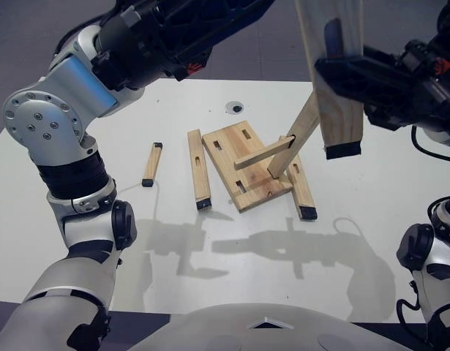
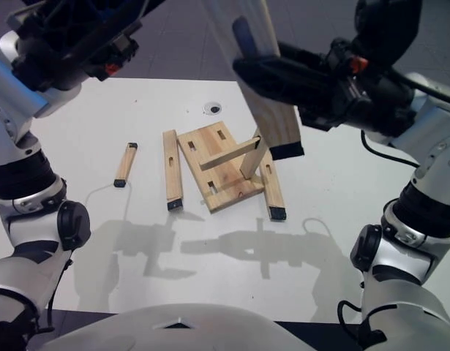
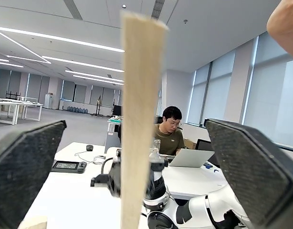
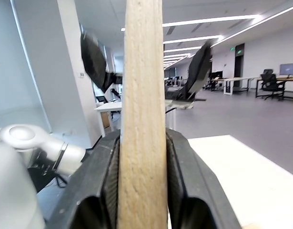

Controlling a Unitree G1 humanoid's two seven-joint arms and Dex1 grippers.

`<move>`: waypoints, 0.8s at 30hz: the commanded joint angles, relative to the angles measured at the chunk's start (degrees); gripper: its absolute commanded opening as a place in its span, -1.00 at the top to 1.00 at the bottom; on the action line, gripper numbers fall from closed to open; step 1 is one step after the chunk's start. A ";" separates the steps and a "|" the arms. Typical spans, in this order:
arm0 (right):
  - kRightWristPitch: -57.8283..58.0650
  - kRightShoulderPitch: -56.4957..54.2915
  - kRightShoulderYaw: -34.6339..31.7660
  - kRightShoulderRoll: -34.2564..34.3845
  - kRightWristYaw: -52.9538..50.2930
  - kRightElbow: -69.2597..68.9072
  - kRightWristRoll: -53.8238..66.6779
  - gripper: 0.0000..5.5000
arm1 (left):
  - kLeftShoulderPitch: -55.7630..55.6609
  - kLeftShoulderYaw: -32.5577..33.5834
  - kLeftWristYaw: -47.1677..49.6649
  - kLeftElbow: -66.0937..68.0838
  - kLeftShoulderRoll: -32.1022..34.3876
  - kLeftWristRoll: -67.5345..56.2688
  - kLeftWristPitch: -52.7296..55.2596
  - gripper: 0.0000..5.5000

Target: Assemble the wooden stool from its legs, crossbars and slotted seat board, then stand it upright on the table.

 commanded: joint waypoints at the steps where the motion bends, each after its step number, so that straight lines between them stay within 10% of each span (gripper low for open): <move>1: -5.44 4.81 5.87 -3.21 3.66 -3.72 -8.13 0.62 | -0.05 -0.78 0.04 -0.13 -0.26 -1.63 0.12 -0.96; 24: -12.55 8.77 10.47 -1.19 -1.73 -3.06 -12.38 0.62 | 6.53 -3.78 6.33 0.69 -2.40 1.20 -2.09 0.27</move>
